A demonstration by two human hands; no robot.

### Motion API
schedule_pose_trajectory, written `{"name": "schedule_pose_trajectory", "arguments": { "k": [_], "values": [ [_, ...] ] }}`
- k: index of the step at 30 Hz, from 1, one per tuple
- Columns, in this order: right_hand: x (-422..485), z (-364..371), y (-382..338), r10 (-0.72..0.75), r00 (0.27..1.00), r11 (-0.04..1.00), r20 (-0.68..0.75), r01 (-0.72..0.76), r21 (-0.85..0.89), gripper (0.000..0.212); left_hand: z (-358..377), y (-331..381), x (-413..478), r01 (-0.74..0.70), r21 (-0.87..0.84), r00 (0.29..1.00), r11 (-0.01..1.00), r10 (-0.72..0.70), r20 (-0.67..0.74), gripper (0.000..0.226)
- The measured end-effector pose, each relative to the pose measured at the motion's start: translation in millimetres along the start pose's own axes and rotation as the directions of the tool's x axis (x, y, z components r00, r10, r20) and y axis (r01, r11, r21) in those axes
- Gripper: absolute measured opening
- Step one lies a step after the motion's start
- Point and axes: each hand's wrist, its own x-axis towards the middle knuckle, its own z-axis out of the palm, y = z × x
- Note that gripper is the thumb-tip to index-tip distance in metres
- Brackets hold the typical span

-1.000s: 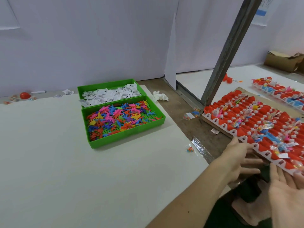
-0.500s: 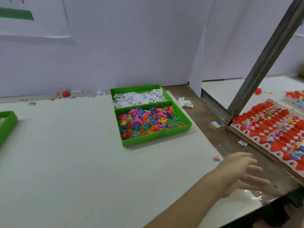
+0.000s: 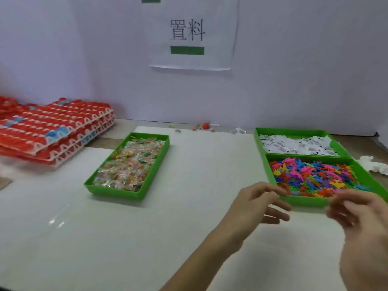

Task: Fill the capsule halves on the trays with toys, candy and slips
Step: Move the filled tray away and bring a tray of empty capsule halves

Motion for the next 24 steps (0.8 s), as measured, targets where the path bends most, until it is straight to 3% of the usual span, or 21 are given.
{"name": "schedule_pose_trajectory", "arguments": {
  "k": [2, 4, 5, 8, 11, 13, 15, 17, 19, 21, 24],
  "values": [
    [-8.6, 44.0, -6.9, 0.018, 0.953, 0.985, 0.304, 0.035, -0.17, 0.039, -46.7, -4.6, -17.9, -0.062, 0.03, 0.983, 0.998, 0.066, -0.173, 0.026],
    [-13.2, 84.2, 7.1, 0.108, 0.815, 0.952, 0.569, 0.08, -0.296, 0.04, -89.5, -11.0, -34.2, -0.099, 0.139, 0.927, 0.985, 0.142, -0.347, 0.027],
    [-14.8, 102.6, 12.0, 0.155, 0.757, 0.929, 0.634, 0.106, -0.354, 0.042, -108.7, -14.6, -41.4, -0.096, 0.195, 0.891, 0.976, 0.172, -0.42, 0.027],
    [-22.7, 138.0, 25.9, 0.254, 0.627, 0.851, 0.736, 0.216, -0.478, 0.042, -151.8, -22.7, -59.6, -0.022, 0.261, 0.812, 0.965, 0.169, -0.559, 0.023],
    [-25.5, 150.7, 42.1, 0.176, 0.67, 0.788, 0.721, 0.344, -0.511, 0.039, -170.9, -22.8, -72.4, -0.021, 0.237, 0.823, 0.971, 0.151, -0.547, 0.022],
    [-24.3, 150.2, 46.4, 0.147, 0.687, 0.813, 0.712, 0.326, -0.482, 0.043, -180.2, -9.3, -78.5, -0.059, 0.301, 0.831, 0.952, 0.214, -0.513, 0.024],
    [-23.7, 146.9, 48.8, 0.163, 0.674, 0.827, 0.72, 0.304, -0.472, 0.047, -196.4, 15.8, -82.7, -0.131, 0.367, 0.789, 0.921, 0.321, -0.524, 0.025],
    [-22.5, 146.1, 51.3, 0.154, 0.674, 0.838, 0.722, 0.298, -0.457, 0.048, -222.9, 45.7, -85.7, -0.196, 0.418, 0.659, 0.887, 0.434, -0.614, 0.024],
    [-22.5, 145.9, 51.2, 0.154, 0.664, 0.843, 0.732, 0.298, -0.448, 0.047, -260.1, 71.4, -86.1, -0.241, 0.369, 0.439, 0.898, 0.44, -0.784, 0.021],
    [-22.7, 145.8, 50.6, 0.156, 0.656, 0.844, 0.739, 0.3, -0.444, 0.047, -300.8, 87.0, -87.4, -0.314, 0.148, 0.212, 0.938, 0.221, -0.952, 0.018],
    [-22.6, 146.1, 49.9, 0.15, 0.657, 0.842, 0.739, 0.306, -0.444, 0.048, -351.9, 89.4, -97.1, -0.449, -0.085, 0.013, 0.89, -0.089, -0.996, 0.011]
  ]
}}
